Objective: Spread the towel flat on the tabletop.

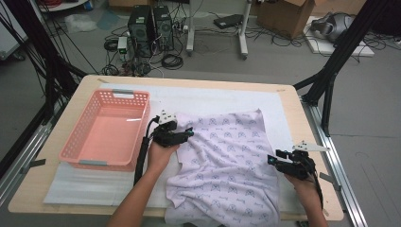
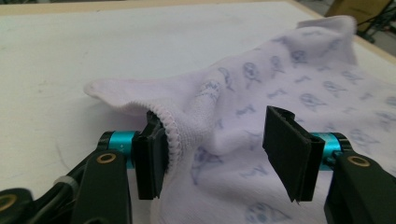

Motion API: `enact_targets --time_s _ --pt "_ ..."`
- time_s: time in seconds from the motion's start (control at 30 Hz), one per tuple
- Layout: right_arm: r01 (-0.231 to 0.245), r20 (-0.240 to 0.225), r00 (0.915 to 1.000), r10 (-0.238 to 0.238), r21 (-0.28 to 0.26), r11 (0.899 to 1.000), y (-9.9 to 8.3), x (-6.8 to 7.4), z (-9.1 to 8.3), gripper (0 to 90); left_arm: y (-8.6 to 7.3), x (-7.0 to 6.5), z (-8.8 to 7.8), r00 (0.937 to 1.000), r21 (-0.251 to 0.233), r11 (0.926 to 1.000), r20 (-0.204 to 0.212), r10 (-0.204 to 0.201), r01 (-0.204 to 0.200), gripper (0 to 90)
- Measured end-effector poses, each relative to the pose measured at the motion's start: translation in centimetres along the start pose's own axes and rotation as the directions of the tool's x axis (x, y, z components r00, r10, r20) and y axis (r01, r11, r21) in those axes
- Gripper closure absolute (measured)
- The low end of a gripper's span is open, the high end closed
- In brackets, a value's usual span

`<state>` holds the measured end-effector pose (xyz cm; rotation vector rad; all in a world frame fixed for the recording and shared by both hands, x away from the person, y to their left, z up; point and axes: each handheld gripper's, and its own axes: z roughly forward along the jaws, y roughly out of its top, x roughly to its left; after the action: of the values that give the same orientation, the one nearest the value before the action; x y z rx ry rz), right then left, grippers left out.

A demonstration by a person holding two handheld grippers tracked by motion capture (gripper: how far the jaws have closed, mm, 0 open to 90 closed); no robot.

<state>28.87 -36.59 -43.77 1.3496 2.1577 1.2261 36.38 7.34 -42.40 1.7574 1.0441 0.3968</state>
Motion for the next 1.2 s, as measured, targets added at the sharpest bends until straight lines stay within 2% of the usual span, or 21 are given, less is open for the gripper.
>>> enact_targets --time_s 0.17,0.27,0.37,0.4,0.5,0.6,0.63,0.67,0.7,0.73,0.77,0.8,0.87,0.9,0.93,0.97,1.03,1.07,1.1,1.13,1.2 --pt "-0.01 0.009 0.9999 0.01 -0.006 1.0 0.0 -0.1 -0.6 46.6 -0.8 -0.8 -1.8 0.998 0.026 0.9994 0.059 -0.024 0.022 39.0" --pt "-0.016 0.021 0.9996 0.016 -0.012 1.0 0.0 -0.4 -0.9 46.6 -1.6 -1.2 -2.7 0.9987 0.048 0.9988 0.051 0.005 -0.008 40.1" --pt "-0.03 0.029 0.9991 0.03 -0.018 0.999 0.0 -0.6 -1.1 47.0 -2.4 -1.1 -2.9 0.9992 0.103 0.9944 0.035 0.021 -0.025 39.7" --pt "-0.037 0.025 0.999 0.037 -0.015 0.999 0.0 -0.6 -1.0 47.2 -2.7 -1.1 -2.9 0.999 0.118 0.9927 0.039 0.02 -0.024 39.7" --pt "-0.014 0.01 0.9999 0.013 0.014 1.0 0.0 -0.3 -0.4 47.7 -3.5 -1.6 -2.4 0.9975 0.16 0.9867 0.069 0.017 -0.028 39.6" --pt "0.017 0.004 0.9998 -0.017 0.049 0.999 0.0 0.1 0.5 47.7 -4.3 -2.4 -1.5 0.9943 0.209 0.9748 0.088 0.06 -0.078 39.3" --pt "0.027 0.002 0.9996 -0.027 0.06 0.998 0.1 0.3 0.7 47.8 -4.5 -2.9 -1.4 0.9929 0.193 0.9755 0.075 0.093 -0.106 37.0" --pt "0.038 -0.001 0.9993 -0.038 0.066 0.997 0.1 0.4 0.9 48.0 -4.5 -3.3 -1.3 0.9889 0.202 0.9682 0.051 0.139 -0.147 37.6" --pt "0.041 -0.007 0.9992 -0.04 0.069 0.997 0.2 0.6 1.0 48.1 -4.6 -3.8 -1.2 0.9818 0.208 0.9595 0.028 0.188 -0.189 40.1" --pt "0.048 -0.009 0.9988 -0.048 0.068 0.997 0.2 0.7 1.1 48.2 -4.6 -4.2 -1.3 0.973 0.206 0.9511 0.034 0.228 -0.23 47.2" --pt "0.045 -0.012 0.999 -0.044 0.068 0.997 0.3 0.8 1.1 48.2 -4.6 -4.4 -1.2 0.9712 0.199 0.9507 0.062 0.23 -0.238 61.9" --pt "0.043 -0.014 0.999 -0.042 0.069 0.997 0.3 0.8 1.1 48.2 -4.6 -4.7 -1.1 0.9696 0.204 0.9479 0.047 0.24 -0.245 75.5" --pt "0.048 -0.016 0.9988 -0.047 0.067 0.997 0.3 0.8 1.1 48.3 -4.4 -4.7 -0.9 0.9717 0.208 0.9493 0.046 0.232 -0.236 84.1" --pt "0.048 -0.014 0.9988 -0.047 0.065 0.997 0.3 0.9 1.1 48.4 -4.2 -4.5 -0.8 0.9749 0.212 0.9515 0.048 0.217 -0.223 85.0" --pt "0.044 -0.015 0.9989 -0.044 0.066 0.997 0.3 0.9 1.0 48.4 -3.9 -4.2 -0.6 0.9747 0.219 0.9501 0.021 0.223 -0.222 85.5" --pt "0.046 -0.016 0.9988 -0.045 0.062 0.997 0.3 0.8 0.9 48.4 -3.5 -3.6 -0.5 0.9734 0.213 0.9526 -0.024 0.228 -0.218 85.6" --pt "0.031 -0.022 0.9993 -0.029 0.054 0.998 0.2 0.8 0.7 48.4 -2.8 -1.8 -0.4 0.9826 0.156 0.9776 -0.098 0.158 -0.141 85.7" --pt "0.021 -0.03 0.9994 -0.019 0.047 0.999 0.2 0.7 0.6 48.4 -2.4 -0.9 -0.4 0.9841 0.122 0.9872 -0.133 0.118 -0.102 85.9" --pt "0.01 -0.04 0.9992 -0.009 0.037 0.999 0.2 0.7 0.5 48.3 -2.1 -0.1 -0.4 0.9834 0.1 0.9926 -0.16 0.085 -0.069 86.0" --pt "0.006 -0.041 0.9991 -0.004 0.036 0.999 0.2 0.7 0.5 48.3 -1.8 0.5 -0.5 0.9842 0.091 0.9947 -0.166 0.062 -0.048 86.0" --pt "0.012 -0.039 0.9992 -0.011 0.04 0.999 0.2 0.7 0.6 48.3 -1.7 0.9 -0.6 0.99 0.052 0.9985 -0.138 0.026 -0.019 84.3"
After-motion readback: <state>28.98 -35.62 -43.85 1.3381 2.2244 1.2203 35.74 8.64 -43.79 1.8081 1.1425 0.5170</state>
